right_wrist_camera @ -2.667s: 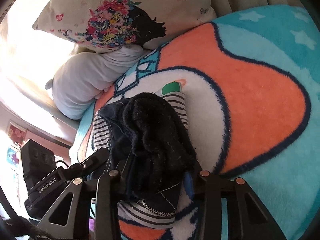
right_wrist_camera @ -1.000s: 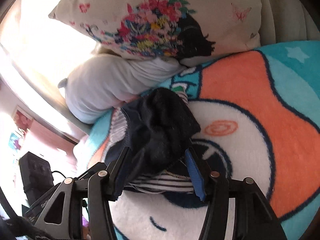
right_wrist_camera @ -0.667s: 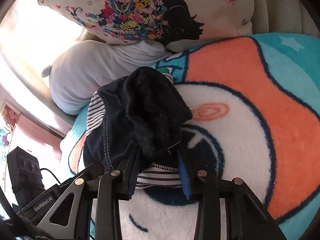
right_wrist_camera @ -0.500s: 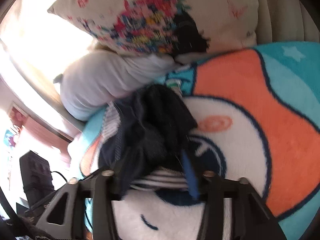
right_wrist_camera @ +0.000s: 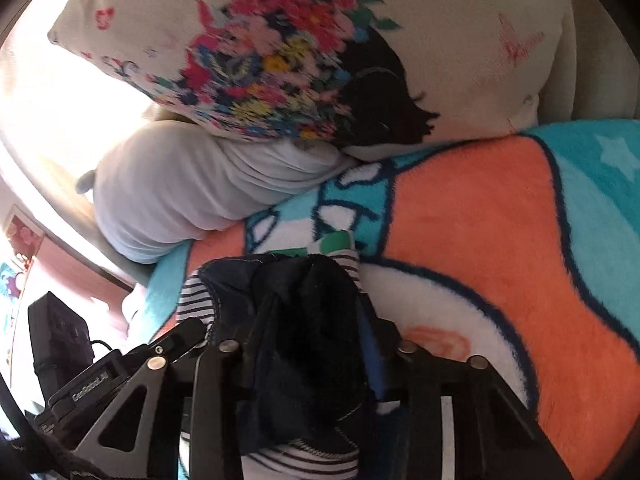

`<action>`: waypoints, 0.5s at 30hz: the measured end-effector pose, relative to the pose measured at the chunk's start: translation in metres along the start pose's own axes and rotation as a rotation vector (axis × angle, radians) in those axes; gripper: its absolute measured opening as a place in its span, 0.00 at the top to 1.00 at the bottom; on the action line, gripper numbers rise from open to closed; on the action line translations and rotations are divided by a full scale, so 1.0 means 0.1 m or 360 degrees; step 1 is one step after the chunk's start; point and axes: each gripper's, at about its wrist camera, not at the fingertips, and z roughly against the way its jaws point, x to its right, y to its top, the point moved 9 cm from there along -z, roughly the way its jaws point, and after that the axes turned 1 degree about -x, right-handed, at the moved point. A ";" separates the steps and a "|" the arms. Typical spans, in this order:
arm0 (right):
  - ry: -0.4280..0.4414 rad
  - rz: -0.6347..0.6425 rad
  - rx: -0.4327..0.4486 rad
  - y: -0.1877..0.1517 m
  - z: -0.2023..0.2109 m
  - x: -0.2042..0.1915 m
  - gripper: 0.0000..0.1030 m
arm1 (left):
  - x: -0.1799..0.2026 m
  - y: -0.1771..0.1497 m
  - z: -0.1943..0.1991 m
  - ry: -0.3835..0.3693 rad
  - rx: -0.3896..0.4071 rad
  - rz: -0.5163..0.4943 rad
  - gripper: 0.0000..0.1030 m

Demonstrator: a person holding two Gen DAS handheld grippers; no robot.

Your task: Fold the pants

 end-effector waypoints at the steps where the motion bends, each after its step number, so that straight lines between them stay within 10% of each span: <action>1: -0.0011 -0.0004 -0.0004 -0.01 -0.02 0.03 0.63 | -0.01 -0.01 -0.02 -0.0006 -0.0004 0.0002 0.49; 6: 0.0033 -0.0064 0.0001 -0.03 0.01 0.05 0.59 | -0.01 -0.06 0.13 0.0001 0.0039 -0.0041 0.49; 9: 0.0075 -0.0060 0.0068 -0.09 0.24 -0.04 0.37 | 0.04 -0.17 0.36 0.0017 0.0091 -0.0121 0.48; 15: 0.0078 -0.0068 0.0084 -0.51 0.61 -0.18 0.36 | 0.05 -0.56 0.85 0.0144 0.0207 -0.0317 0.39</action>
